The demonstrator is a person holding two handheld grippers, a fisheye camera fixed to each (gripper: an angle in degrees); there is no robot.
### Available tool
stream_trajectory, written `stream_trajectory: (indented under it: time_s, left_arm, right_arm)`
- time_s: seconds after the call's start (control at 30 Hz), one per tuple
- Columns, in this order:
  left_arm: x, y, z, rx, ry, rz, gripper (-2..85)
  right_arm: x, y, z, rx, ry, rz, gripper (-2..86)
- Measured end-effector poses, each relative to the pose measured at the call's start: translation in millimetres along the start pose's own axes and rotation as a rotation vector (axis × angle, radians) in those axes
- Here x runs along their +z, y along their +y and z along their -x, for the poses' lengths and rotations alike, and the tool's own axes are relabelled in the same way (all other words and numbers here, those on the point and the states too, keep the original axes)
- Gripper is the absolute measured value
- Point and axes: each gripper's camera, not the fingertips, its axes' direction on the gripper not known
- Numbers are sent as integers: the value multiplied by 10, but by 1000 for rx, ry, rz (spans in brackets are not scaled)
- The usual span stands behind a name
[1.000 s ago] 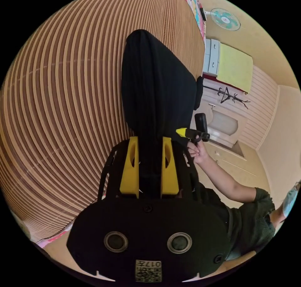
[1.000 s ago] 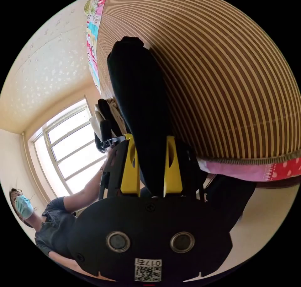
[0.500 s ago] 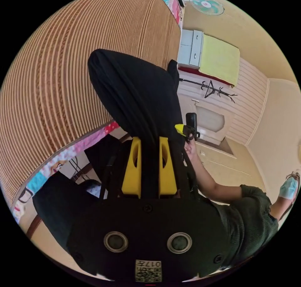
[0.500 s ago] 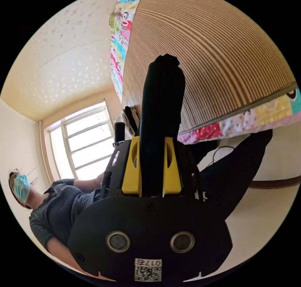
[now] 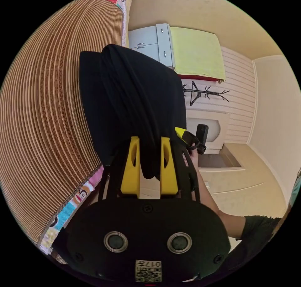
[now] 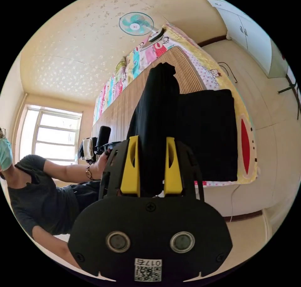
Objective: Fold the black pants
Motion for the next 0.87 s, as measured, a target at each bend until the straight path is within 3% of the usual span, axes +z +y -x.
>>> stream_trajectory:
  time_s: [0.1, 0.17, 0.23, 0.37, 0.47, 0.57, 0.63, 0.77, 0.87]
  left_arm:
    - [697, -182, 381, -122, -134, 203, 100]
    - [933, -79, 564, -121, -211, 350, 87]
    - [931, 81, 581, -75, -289, 456, 84]
    - [379, 751, 674, 43, -622, 673, 48]
    - [-514, 1364, 1007, -112, -876, 762, 5]
    - [-1606, 1998, 1199, -374, -1009, 736, -6]
    - [-2206, 2371, 1135, -488, -1067, 647, -9]
    - [-2984, 3235, 875, -632, -1014, 435, -10]
    - [-3028, 3756, 769, -639, -913, 325, -9]
  right_arm:
    - [139, 222, -668, 321, 170, -30, 123]
    - [143, 492, -710, 415, 252, -124, 117]
    - [117, 825, -555, 402, 214, -277, 102]
    - [189, 1723, -143, 521, 87, -547, 47]
    - [353, 2274, 50, 745, 57, -616, 17]
    - [729, 2586, 225, 938, -63, -627, 9]
    - [1065, 2509, 348, 948, -200, -537, 7]
    - [1809, 1879, 1121, 715, -371, -268, 4]
    - [2320, 1414, 1907, 513, -411, -103, 3]
